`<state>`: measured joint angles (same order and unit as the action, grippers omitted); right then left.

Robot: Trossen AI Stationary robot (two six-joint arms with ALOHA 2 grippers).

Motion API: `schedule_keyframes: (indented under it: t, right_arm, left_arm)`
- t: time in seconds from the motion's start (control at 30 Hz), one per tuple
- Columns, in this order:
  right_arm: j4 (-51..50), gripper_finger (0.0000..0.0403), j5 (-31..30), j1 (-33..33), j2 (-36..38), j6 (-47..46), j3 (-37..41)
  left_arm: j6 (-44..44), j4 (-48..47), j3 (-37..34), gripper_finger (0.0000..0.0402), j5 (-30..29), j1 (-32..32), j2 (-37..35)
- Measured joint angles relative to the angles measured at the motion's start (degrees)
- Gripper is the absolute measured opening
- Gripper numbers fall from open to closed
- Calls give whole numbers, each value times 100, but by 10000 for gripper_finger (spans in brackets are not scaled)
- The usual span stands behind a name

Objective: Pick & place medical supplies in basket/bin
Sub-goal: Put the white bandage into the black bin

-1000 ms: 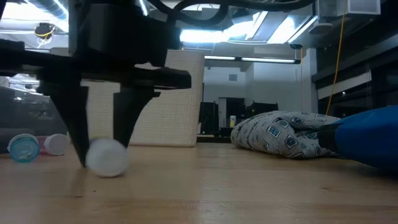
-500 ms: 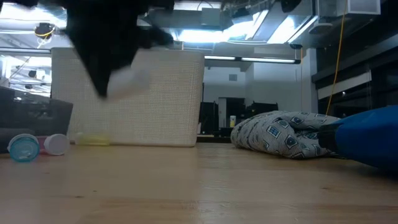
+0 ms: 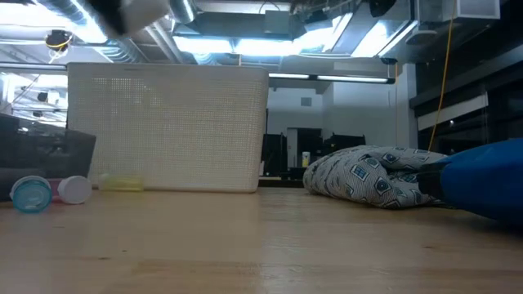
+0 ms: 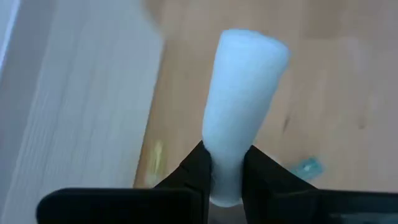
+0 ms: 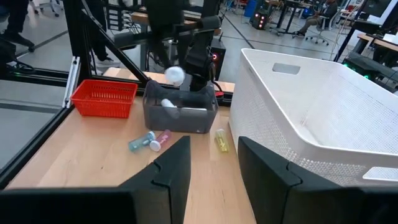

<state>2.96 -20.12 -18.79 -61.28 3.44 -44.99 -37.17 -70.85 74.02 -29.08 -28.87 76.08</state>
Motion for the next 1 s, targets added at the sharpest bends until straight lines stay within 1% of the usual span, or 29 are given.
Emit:
schedule_keyframes:
  t: [0.1,0.23,0.33,0.47,0.6,0.67,0.73,0.83,1.0]
  right_arm:
    - [-1,135,0,-1,0,0,0]
    - [-2,135,0,0,0,0,0]
    - [-2,135,0,-2,0,0,0]
    - [-2,135,1,-1,1,2,0]
    - [-2,135,2,0,2,2,0]
    - [-4,135,2,0,0,2,0]
    - [-20,135,2,-1,1,4,0]
    - [-50,135,2,-1,0,7,0]
    - [-50,135,2,0,0,15,0]
  left_arm:
    - [-1119,-169,-684,51,-27,-285,-527]
    - [-2251,-151,-1543,51,164,-682,-1042]
    - [-3017,-148,-2014,51,306,-917,-1239]
    - [-3752,-135,-2431,51,555,-1139,-1325]
    - [-4041,-2,-2809,55,1057,-1283,-1323]
    - [-4122,132,-2998,66,1245,-1350,-1321]
    - [-4127,271,-3147,85,1385,-1415,-1318]
    - [-4131,339,-3209,122,1357,-1494,-1297]
    - [-4117,333,-3209,185,1022,-1502,-1297]
